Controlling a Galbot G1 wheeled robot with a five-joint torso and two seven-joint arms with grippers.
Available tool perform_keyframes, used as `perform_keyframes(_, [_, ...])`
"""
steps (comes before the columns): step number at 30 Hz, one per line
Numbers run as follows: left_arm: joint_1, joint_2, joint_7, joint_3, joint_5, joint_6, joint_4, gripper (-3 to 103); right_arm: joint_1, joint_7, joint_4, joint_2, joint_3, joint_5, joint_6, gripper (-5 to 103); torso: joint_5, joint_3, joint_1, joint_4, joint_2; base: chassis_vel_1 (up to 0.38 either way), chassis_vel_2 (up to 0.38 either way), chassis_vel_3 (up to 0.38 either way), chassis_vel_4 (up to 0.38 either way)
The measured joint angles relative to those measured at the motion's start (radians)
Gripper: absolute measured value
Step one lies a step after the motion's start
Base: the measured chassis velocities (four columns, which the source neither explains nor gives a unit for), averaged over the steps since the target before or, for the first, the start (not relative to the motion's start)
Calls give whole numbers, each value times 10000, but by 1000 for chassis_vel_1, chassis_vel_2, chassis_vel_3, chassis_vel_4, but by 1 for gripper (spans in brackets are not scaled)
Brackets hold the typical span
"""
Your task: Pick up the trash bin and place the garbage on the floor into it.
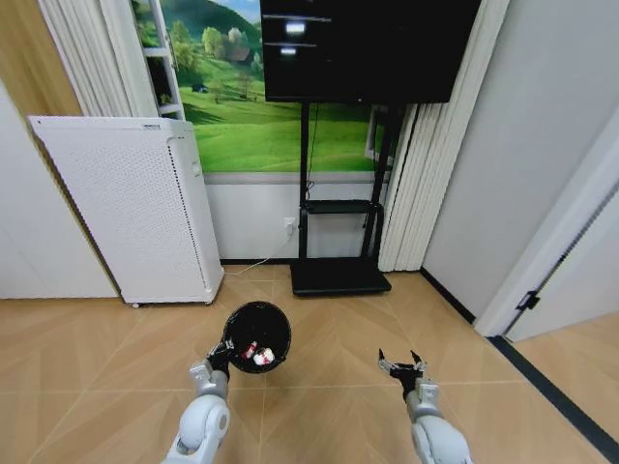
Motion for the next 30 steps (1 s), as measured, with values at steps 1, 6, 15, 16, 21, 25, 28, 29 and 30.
perform_keyframes(1, [0, 0, 0, 0, 0, 0, 0, 4, 0, 0, 0, 0, 0, 0, 0, 100, 0, 0, 0, 0, 0, 133, 94, -140, -107])
perform_keyframes(6, [83, -30, 7, -21, 32, -14, -50, 4, -54, 1, 2, -5, -12, 3, 84, 100, 1, -1, -1, -3, 0, 165, 95, -181, -111])
perform_keyframes(15, [76, -127, 12, 5, 84, -25, -27, 4, -96, 0, -94, -40, -29, 27, 161, 100, 0, 0, -2, -3, 0, 143, 100, -143, -106])
perform_keyframes(16, [67, -139, 12, 10, 89, -25, -3, 4, -89, 0, -121, -50, -29, 29, 165, 100, 0, -1, -1, -2, 0, 140, 125, -120, -105])
perform_keyframes(21, [53, -161, 10, 18, 95, -27, 19, 4, -52, 0, -217, -48, -56, 39, 198, 100, 0, 0, -1, -1, 0, 151, 112, -132, -116])
perform_keyframes(25, [83, -187, -15, -7, 66, -27, 38, 4, 24, -97, -484, 20, -114, 97, 718, 100, 0, -1, -1, -1, 0, 140, 86, -131, -113])
perform_keyframes(28, [154, -326, -163, -40, -168, 2, 56, 4, 72, -114, -589, 64, -151, 156, 813, 100, 1, 0, -1, 1, 0, 47, 40, -59, -47])
perform_keyframes(29, [212, -457, -303, -52, -325, 30, 66, 4, 85, -142, -605, 69, -166, 163, 816, 100, 0, 0, -1, 0, 0, 0, 0, 0, 0])
perform_keyframes(30, [267, -599, -455, -62, -426, 59, 81, 4, 101, -152, -618, 72, -168, 157, 817, 100, 0, 0, -1, -1, 0, 0, 0, 0, 0])
